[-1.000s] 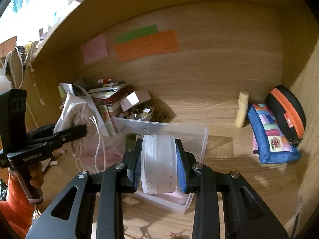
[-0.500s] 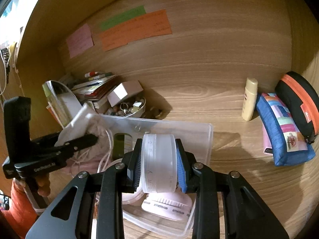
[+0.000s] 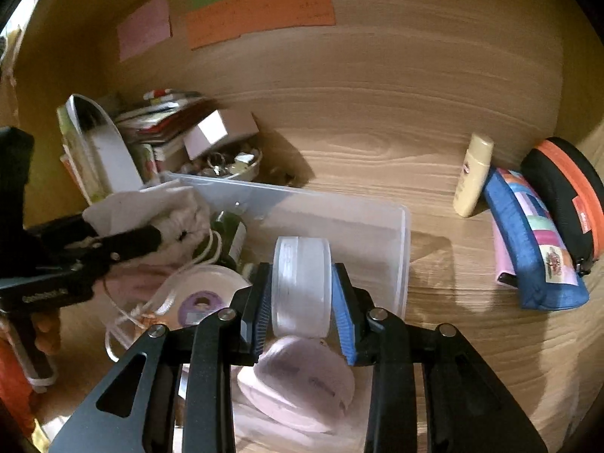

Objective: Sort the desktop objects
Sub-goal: 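Carry the white pouch and white container into the clear box and open both grippers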

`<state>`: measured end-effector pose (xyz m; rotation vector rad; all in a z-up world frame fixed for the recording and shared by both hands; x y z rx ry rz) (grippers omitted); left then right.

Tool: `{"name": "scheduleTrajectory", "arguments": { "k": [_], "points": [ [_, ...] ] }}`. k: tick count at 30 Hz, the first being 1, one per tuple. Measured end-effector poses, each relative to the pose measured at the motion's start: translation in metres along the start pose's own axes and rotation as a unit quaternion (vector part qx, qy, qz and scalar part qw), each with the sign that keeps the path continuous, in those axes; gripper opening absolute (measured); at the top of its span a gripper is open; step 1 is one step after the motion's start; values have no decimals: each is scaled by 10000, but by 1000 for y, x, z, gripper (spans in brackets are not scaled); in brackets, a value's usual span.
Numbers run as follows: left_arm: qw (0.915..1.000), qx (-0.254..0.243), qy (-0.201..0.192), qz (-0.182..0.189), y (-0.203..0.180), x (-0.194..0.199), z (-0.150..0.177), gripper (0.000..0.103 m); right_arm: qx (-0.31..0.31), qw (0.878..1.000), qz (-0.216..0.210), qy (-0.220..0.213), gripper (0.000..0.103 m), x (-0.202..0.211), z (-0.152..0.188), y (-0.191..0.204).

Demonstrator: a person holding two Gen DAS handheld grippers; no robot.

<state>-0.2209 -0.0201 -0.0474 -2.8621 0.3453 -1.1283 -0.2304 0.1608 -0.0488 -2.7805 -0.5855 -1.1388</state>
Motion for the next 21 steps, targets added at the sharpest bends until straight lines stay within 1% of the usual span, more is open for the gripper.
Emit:
{"name": "scheduleTrajectory", "arguments": {
  "k": [1,3,5,9,11,13,17,19,21],
  "points": [
    [10000,-2,-7,-10,0,0,0,66,-4,10000,-20,-5,29,1,0,0],
    [10000,-9,-31,-2,-1,2,0,66,-8,10000,-25,-61,33,3,-1,1],
    [10000,-20,-66,2,-1,4,-1,68,16,9999,16,-131,45,6,-2,1],
    [9997,-87,-223,-17,-5,13,-2,73,70,9994,48,-323,60,16,-6,5],
    [9994,-127,-318,-80,-6,19,-2,74,50,9993,41,-369,83,21,-6,6],
    [9988,-159,-437,-144,-7,27,-1,76,15,9991,65,-421,84,27,-6,7],
    [9972,-188,-682,-230,-10,45,1,88,29,9989,89,-456,84,39,-3,9],
    [9962,-227,-788,-279,-11,55,3,89,0,9988,141,-479,85,47,1,7],
    [9957,-242,-852,-277,-12,63,5,93,-24,9986,201,-489,85,55,6,4]
  ]
}}
Point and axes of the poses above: each gripper's, at about its wrist camera, not at the fingertips, and x roughly against the way its jaws point, y to its left, z to its underside, the point moved 5 cm from there along -x, roughly the way its jaws point, and after that the axes turned 5 degrees about y, right-handed, at the moved point
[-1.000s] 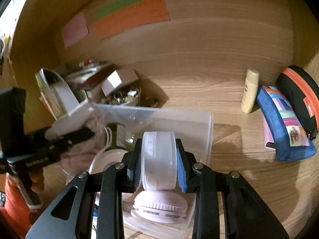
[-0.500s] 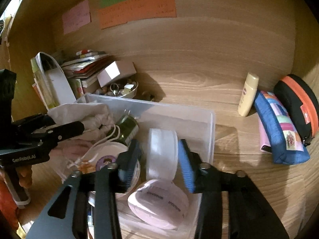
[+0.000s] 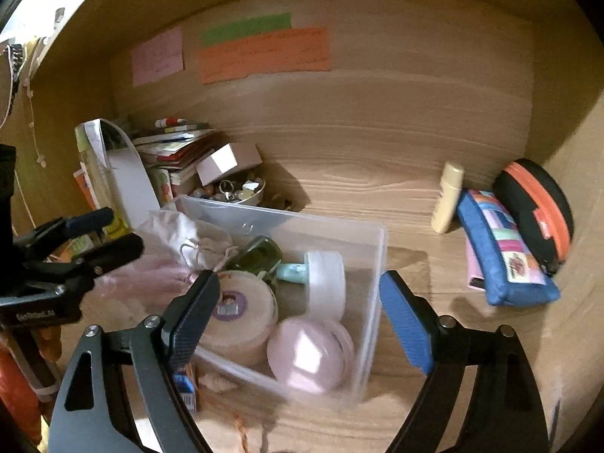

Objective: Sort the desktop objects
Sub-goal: 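Carry the white pouch and white container into the clear box and open both grippers, then grasp the blue card with the left gripper while the right gripper grasps the gourd-bead charm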

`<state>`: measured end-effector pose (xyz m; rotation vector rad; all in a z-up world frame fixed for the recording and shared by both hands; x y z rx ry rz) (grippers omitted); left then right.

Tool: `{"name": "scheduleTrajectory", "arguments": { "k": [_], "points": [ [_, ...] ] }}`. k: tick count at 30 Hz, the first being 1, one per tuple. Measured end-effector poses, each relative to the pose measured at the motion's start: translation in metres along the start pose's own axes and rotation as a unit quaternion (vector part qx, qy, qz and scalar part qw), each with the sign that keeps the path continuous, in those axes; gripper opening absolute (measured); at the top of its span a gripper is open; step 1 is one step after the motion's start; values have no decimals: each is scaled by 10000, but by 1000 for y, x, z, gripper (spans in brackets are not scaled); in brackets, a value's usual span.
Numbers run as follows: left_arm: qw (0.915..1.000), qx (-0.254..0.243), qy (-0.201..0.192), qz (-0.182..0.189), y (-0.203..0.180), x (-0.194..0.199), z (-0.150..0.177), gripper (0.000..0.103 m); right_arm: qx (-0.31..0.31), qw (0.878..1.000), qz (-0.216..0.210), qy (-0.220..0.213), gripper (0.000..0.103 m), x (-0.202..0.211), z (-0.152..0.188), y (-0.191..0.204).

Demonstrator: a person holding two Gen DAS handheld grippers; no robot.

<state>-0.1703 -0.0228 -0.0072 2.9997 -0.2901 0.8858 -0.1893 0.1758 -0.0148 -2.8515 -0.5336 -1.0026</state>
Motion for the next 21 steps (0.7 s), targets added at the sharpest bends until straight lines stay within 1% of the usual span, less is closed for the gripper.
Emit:
{"name": "scheduleTrajectory", "arguments": {
  "k": [2,6,10,12,16,21],
  "points": [
    [10000,-33,-55,22,-1,9,2,95,15,10000,84,-5,85,8,5,-3],
    [9998,-199,-74,-48,-5,23,12,97,101,9997,226,84,85,21,22,-8],
    [9996,-280,45,-56,-8,29,26,97,177,9992,276,207,89,28,40,-9],
    [9994,-292,170,26,-11,30,36,97,210,9990,241,300,89,28,50,-8],
    [9984,-342,437,60,-15,25,54,97,272,9983,204,481,89,25,68,-5],
    [9945,-420,941,165,-24,10,81,97,432,9954,231,829,89,19,94,-9]
  ]
}}
Point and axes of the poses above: each gripper's, at about its wrist camera, not at the fingertips, and x roughly against the way its jaws point, y to its left, z to its underside, the point moved 5 cm from there along -x, roughly the way its jaws point, and after that the axes turned 5 degrees about y, right-handed, at the moved point
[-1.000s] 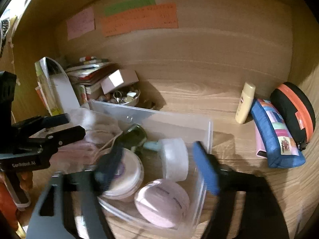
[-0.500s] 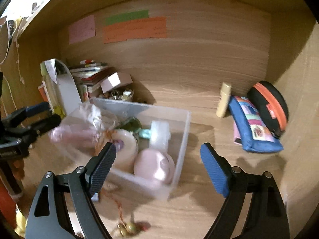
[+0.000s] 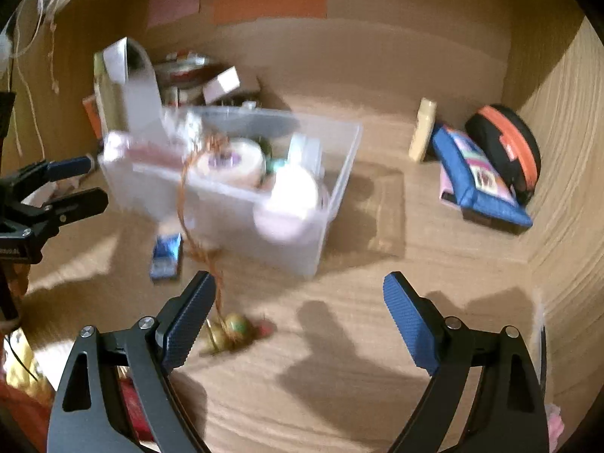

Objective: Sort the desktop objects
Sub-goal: 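Grasp the blue card with the left gripper while the right gripper grasps the gourd-bead charm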

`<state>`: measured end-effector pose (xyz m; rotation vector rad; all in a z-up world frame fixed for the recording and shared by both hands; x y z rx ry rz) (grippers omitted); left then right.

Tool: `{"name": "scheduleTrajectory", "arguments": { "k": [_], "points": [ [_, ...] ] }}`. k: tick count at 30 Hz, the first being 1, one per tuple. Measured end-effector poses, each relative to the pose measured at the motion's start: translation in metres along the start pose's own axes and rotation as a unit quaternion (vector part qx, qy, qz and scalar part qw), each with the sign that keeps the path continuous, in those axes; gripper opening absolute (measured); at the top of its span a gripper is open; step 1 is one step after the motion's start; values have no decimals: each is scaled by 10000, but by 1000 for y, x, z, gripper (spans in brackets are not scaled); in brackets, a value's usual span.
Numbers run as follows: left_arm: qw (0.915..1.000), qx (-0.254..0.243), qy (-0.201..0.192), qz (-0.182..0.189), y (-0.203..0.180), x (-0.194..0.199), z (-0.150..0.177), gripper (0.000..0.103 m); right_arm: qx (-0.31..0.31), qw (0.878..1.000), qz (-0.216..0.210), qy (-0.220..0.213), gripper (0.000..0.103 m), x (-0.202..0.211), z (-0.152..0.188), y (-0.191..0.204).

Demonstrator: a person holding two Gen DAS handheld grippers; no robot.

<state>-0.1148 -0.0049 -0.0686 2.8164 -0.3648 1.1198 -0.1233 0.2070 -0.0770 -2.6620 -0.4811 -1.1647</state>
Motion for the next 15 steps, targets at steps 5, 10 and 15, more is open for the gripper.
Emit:
{"name": "scheduleTrajectory", "arguments": {
  "k": [5,10,15],
  "points": [
    [9986,-115,470,214,-11,-18,11,97,66,9991,-366,221,89,2,16,-2],
    [9973,-356,634,135,-21,-27,11,97,253,9969,-569,487,89,-2,26,4],
    [9932,-411,1049,294,-26,-42,14,97,527,9944,-678,609,89,-7,26,14]
  ]
}}
Point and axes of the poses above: each gripper's, at about its wrist camera, not at the fingertips, and x roughly against the way its jaws point, y to its left, z to its underside, the point moved 5 cm from there along -x, roughly the way its jaws point, and after that the axes turned 5 degrees about y, right-handed, at the moved point
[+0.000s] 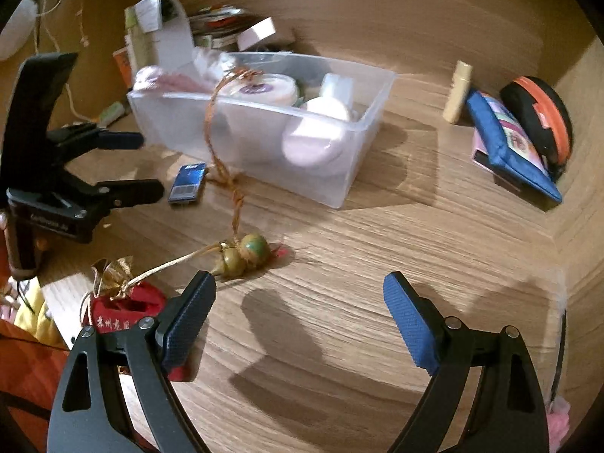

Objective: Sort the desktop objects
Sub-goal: 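Grasp the blue card with the left gripper while the right gripper grasps the gourd-bead charm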

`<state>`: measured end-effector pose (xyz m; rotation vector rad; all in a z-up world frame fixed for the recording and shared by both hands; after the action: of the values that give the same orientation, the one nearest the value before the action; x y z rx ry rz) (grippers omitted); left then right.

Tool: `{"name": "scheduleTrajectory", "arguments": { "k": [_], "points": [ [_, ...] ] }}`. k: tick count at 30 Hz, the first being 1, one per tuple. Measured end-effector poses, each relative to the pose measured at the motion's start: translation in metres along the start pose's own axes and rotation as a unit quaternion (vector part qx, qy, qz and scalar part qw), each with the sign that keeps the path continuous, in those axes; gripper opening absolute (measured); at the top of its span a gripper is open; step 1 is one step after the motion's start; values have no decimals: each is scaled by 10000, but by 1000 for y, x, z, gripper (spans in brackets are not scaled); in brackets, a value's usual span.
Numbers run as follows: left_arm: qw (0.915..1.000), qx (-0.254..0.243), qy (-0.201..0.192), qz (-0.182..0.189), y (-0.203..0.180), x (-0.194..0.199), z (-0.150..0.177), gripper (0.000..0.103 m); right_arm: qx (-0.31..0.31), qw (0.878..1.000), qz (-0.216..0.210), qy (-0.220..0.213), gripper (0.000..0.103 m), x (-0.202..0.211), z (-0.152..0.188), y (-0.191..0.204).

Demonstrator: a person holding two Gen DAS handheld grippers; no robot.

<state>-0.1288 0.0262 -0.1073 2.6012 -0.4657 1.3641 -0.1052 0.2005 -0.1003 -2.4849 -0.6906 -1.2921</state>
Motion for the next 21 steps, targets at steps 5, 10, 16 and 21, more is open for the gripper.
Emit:
{"name": "scheduleTrajectory", "arguments": {
  "k": [5,10,16,21],
  "points": [
    [9988,-410,252,-100,-8,-9,-1,93,283,9995,-98,55,89,-4,-4,7],
    [9973,-681,244,-84,-17,-8,-6,78,565,9981,-198,128,84,-11,-6,14],
    [9968,-778,159,86,-22,-10,-10,63,803,9957,-412,217,65,-20,-10,19],
    [9967,-769,107,220,-23,-9,-11,53,794,9953,-534,167,49,-24,-14,17]
  ]
}}
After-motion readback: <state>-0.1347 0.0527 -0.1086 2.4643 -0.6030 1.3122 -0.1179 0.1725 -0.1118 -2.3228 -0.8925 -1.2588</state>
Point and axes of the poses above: each gripper's, at about its wrist camera, not at the fingertips, and x roughly against the way its jaws point, y to its left, z to its underside, the point moved 5 cm from there along -x, roughly the way its jaws point, and after that the axes turned 5 degrees about y, right-handed, at the moved point
